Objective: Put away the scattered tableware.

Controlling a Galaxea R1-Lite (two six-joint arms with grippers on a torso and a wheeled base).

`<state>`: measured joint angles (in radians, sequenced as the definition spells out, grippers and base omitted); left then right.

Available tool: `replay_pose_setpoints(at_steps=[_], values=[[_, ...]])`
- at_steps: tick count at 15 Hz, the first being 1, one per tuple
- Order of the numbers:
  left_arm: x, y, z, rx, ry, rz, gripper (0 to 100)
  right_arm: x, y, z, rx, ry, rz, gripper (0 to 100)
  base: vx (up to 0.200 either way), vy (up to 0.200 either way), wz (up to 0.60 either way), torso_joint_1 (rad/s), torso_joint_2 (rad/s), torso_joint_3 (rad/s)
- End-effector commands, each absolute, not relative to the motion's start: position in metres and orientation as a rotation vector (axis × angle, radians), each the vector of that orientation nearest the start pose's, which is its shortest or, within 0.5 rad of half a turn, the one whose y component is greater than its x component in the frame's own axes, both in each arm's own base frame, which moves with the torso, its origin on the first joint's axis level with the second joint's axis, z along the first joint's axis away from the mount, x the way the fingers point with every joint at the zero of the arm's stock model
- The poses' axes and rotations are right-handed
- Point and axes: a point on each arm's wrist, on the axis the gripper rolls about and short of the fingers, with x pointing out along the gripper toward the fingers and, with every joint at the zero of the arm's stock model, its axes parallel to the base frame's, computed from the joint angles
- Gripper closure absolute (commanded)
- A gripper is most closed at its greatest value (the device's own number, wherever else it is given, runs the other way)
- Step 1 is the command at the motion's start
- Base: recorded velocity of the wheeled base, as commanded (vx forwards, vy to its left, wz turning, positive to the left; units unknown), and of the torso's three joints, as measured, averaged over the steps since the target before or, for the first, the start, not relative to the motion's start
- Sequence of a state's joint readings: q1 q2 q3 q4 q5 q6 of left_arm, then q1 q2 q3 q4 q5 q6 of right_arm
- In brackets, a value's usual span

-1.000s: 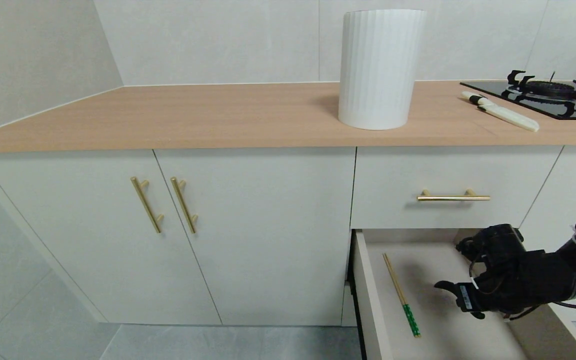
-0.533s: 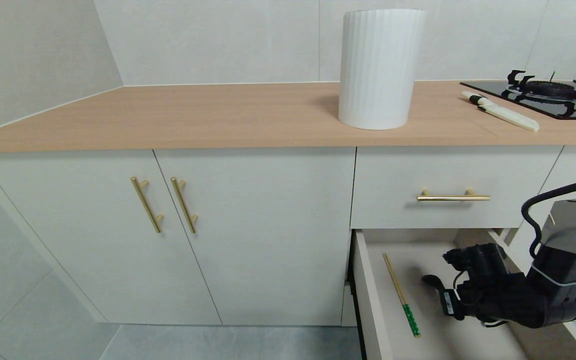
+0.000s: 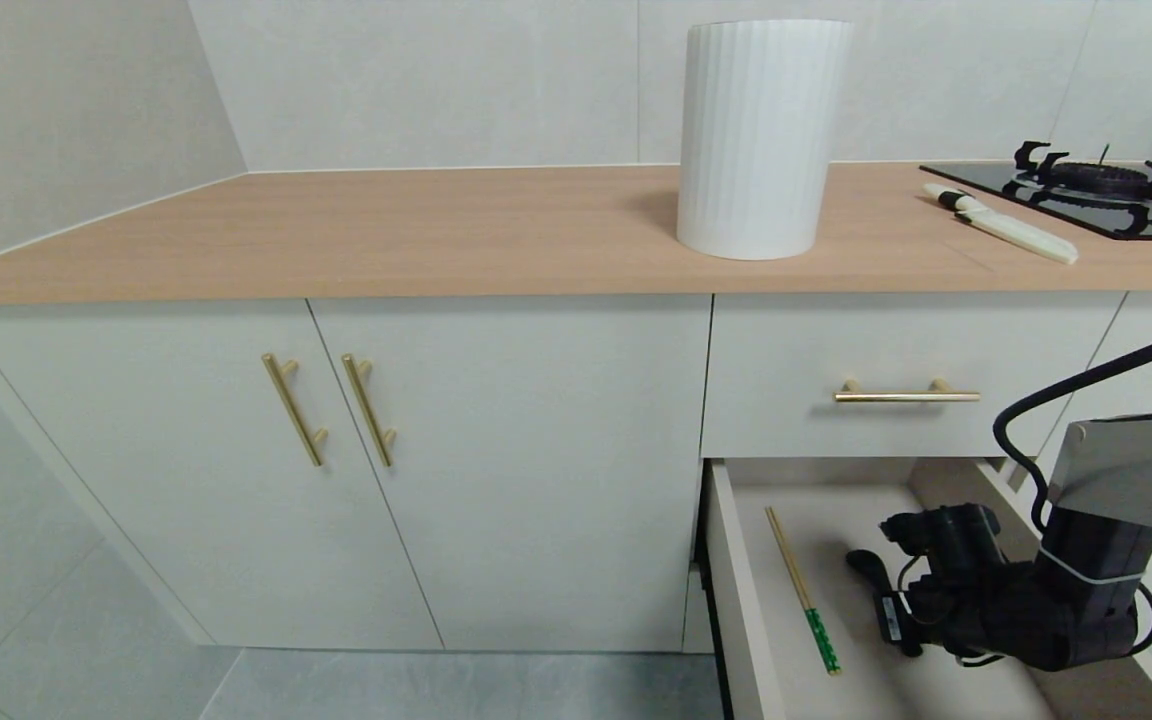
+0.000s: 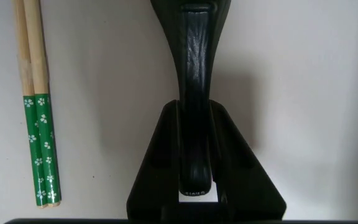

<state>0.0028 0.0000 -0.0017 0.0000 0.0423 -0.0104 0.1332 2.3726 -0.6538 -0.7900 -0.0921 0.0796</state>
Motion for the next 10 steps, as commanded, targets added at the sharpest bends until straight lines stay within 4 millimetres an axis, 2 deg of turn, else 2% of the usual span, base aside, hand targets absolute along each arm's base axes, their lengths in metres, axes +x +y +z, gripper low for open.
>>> replay_pose_setpoints(at_steps=[1,2,3,8,10], values=[[-0.023,0.001,0.075,-0.011,0.0,0.046,0,0.323,0.041,-0.058,-0.031,0.924,0.002,100,0.0,0.0,0.0,0.0,0.0,0.0],[-0.023,0.001,0.076,-0.011,-0.002,0.046,0,0.323,0.041,-0.058,-0.03,0.918,0.002,100,0.0,0.0,0.0,0.0,0.0,0.0],[-0.023,0.001,0.076,-0.011,-0.002,0.046,0,0.323,0.041,-0.058,-0.03,0.917,0.002,0,0.0,0.0,0.0,0.0,0.0,0.0],[-0.023,0.001,0.076,-0.011,-0.002,0.046,0,0.324,0.041,-0.056,-0.029,0.907,0.001,0,0.0,0.0,0.0,0.0,0.0,0.0],[-0.023,0.001,0.075,-0.011,0.0,0.046,0,0.321,0.041,-0.045,-0.025,0.884,-0.008,0,0.0,0.0,0.0,0.0,0.0,0.0]])
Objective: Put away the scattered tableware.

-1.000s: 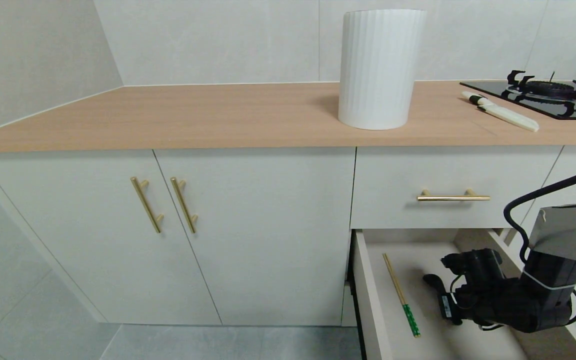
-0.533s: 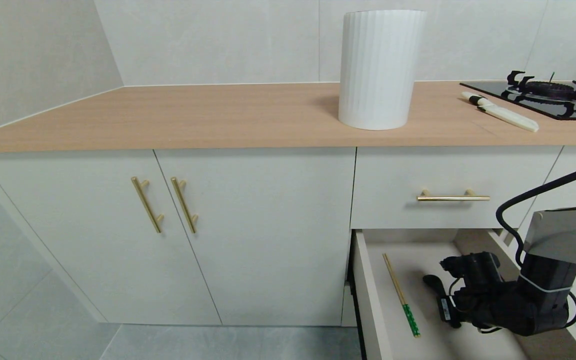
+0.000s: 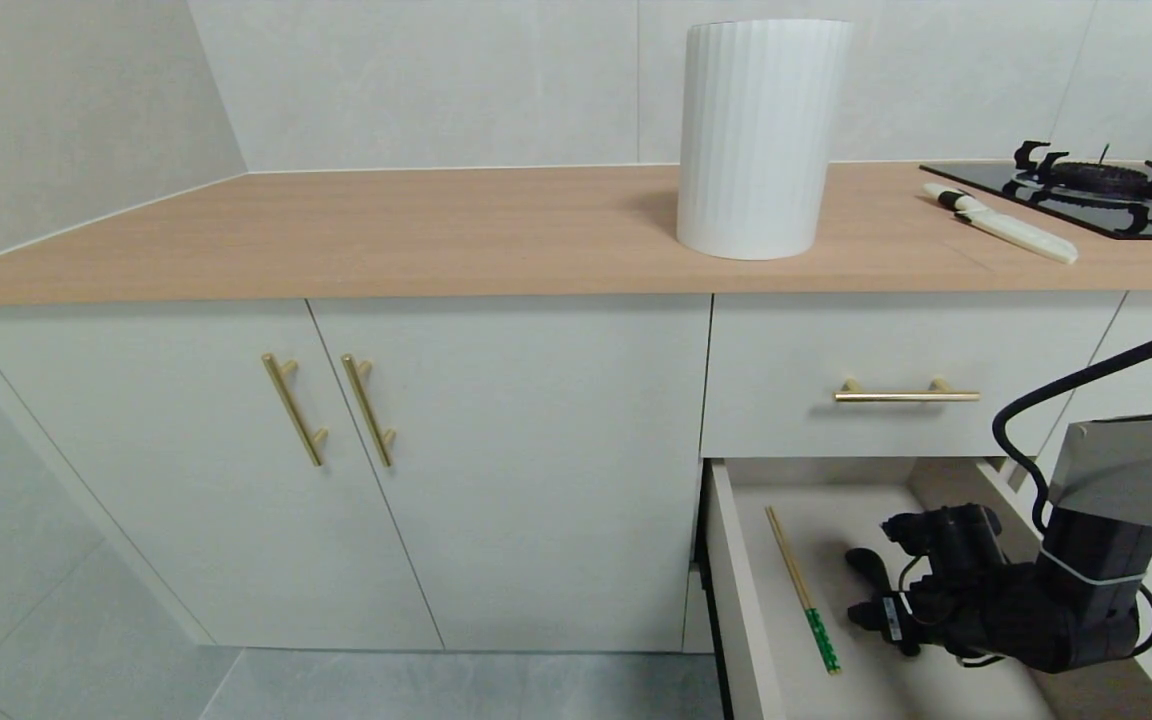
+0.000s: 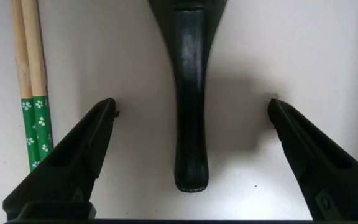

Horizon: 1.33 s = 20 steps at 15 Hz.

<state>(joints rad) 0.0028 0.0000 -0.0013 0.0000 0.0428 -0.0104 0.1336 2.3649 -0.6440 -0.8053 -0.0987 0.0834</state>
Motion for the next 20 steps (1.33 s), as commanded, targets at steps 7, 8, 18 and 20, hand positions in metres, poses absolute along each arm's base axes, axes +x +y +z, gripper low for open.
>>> replay_pose_setpoints(at_steps=[7,8,18,20], values=[[-0.023,0.001,0.076,-0.011,-0.003,0.046,0,0.249,0.031,0.094,0.004,0.61,-0.011,0,0.0,0.0,0.0,0.0,0.0,0.0],[-0.023,0.001,0.076,-0.011,-0.003,0.046,0,0.236,0.029,0.104,0.001,0.627,-0.012,0,0.0,0.0,0.0,0.0,0.0,0.0],[-0.023,0.001,0.076,-0.011,-0.002,0.046,0,0.158,0.05,0.156,-0.075,0.693,0.159,0,0.0,0.0,0.0,0.0,0.0,0.0],[-0.023,0.001,0.076,-0.011,-0.002,0.046,0,0.155,0.053,0.155,-0.096,0.709,0.165,0,-0.1,0.0,0.0,0.006,0.0,0.004]])
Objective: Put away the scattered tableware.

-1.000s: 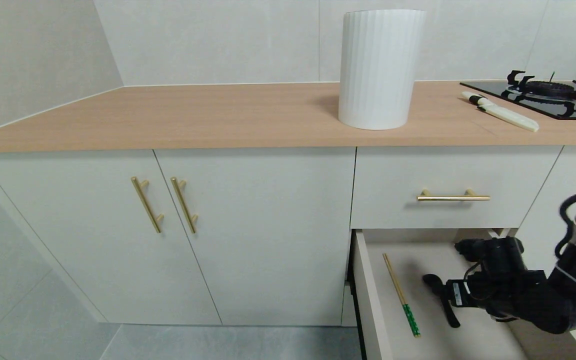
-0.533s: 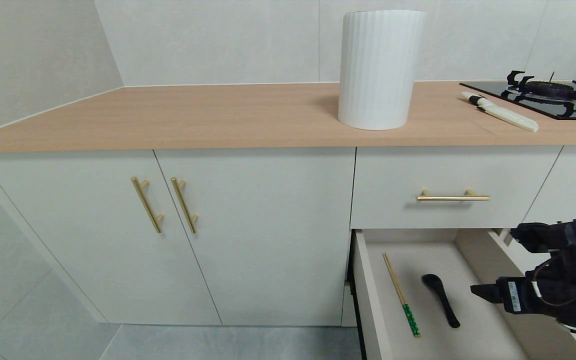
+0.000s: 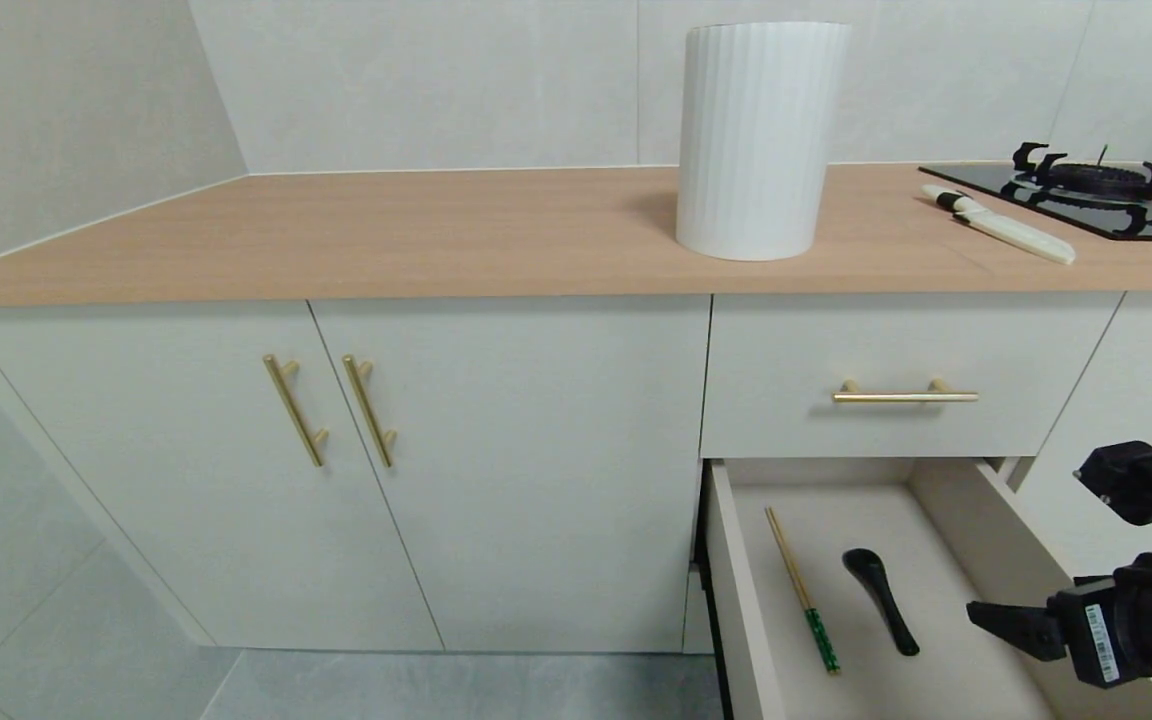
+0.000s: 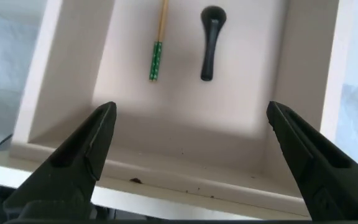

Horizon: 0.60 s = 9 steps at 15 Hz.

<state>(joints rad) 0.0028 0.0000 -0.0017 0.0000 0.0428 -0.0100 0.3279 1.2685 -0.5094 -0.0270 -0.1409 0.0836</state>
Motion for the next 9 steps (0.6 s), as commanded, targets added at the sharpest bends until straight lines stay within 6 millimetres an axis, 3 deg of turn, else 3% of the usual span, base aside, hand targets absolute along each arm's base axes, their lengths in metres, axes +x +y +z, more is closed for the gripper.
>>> replay_pose_setpoints(at_steps=[1,7,9], values=[[-0.023,0.001,0.076,-0.011,-0.002,0.046,0,0.153,0.054,0.153,-0.112,0.728,0.159,0,-0.2,0.0,0.0,0.002,0.01,0.007],[-0.023,0.001,0.076,-0.011,-0.003,0.046,0,0.151,0.054,0.145,-0.144,0.824,0.15,0,-0.2,0.0,0.0,0.002,0.0,0.0],[-0.023,0.001,0.076,-0.011,-0.002,0.046,0,0.158,0.057,0.134,-0.169,0.928,0.141,0,0.0,0.0,0.0,0.0,0.0,0.0]])
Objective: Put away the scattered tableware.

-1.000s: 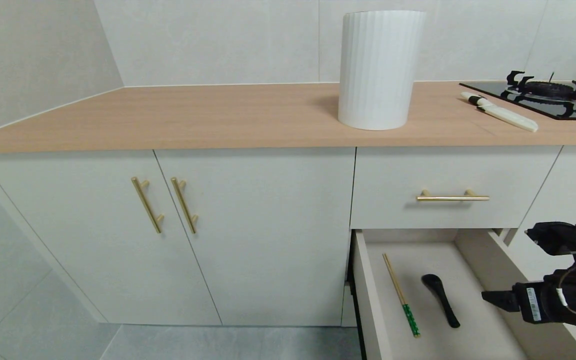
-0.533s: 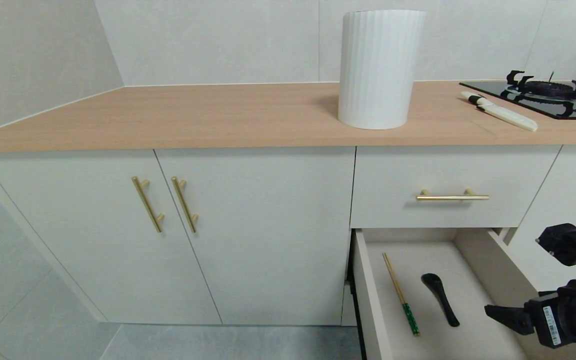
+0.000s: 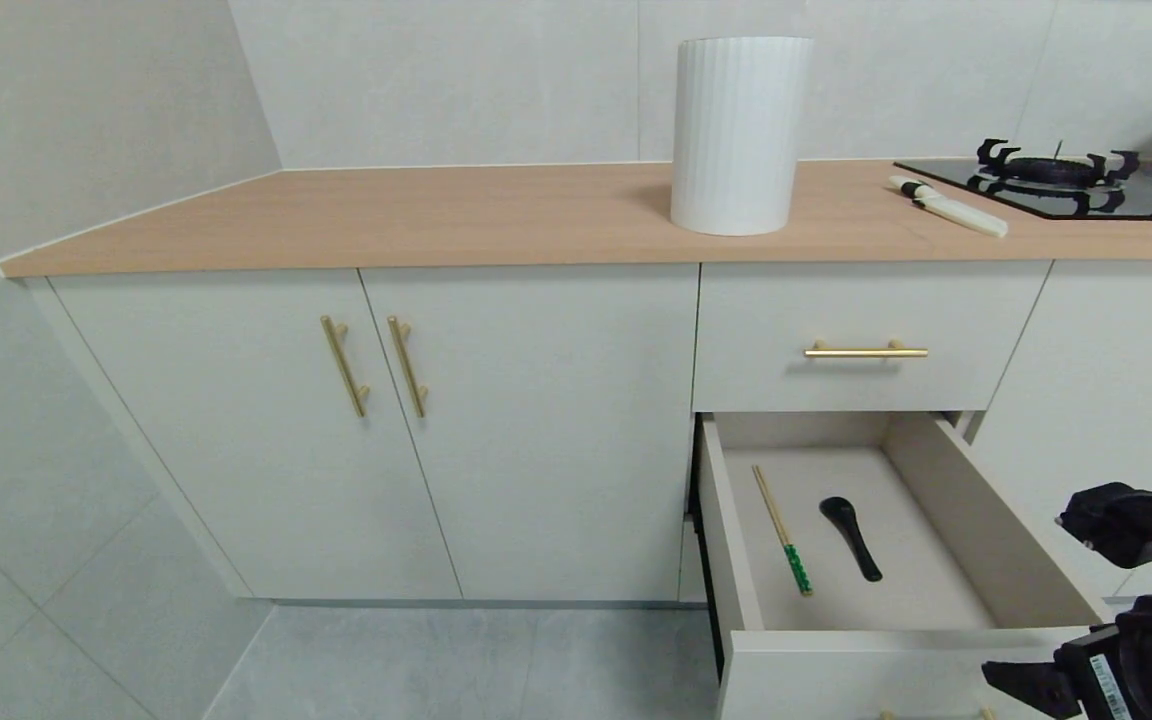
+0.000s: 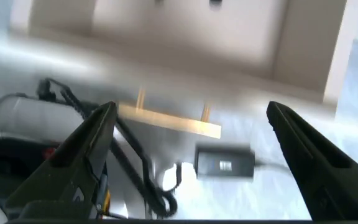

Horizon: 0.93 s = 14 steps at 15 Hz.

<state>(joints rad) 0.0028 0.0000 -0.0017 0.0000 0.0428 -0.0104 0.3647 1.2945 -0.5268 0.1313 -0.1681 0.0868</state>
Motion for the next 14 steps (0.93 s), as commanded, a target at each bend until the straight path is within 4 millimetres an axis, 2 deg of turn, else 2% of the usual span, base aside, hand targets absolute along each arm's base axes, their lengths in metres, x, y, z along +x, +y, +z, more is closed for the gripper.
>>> replay_pose_setpoints(at_steps=[1,6,14], values=[[-0.023,0.001,0.076,-0.011,-0.002,0.048,0,0.164,0.059,0.126,-0.177,0.972,0.137,0,0.0,0.0,0.0,0.0,0.0,0.0],[-0.023,0.001,0.076,-0.011,-0.002,0.046,0,0.183,0.066,0.093,-0.171,1.144,0.096,0,0.0,0.0,0.0,0.0,0.0,0.0],[-0.023,0.001,0.076,-0.011,-0.002,0.048,0,0.2,0.073,0.08,-0.108,1.112,0.066,0,0.0,0.0,0.0,0.0,0.0,0.0]])
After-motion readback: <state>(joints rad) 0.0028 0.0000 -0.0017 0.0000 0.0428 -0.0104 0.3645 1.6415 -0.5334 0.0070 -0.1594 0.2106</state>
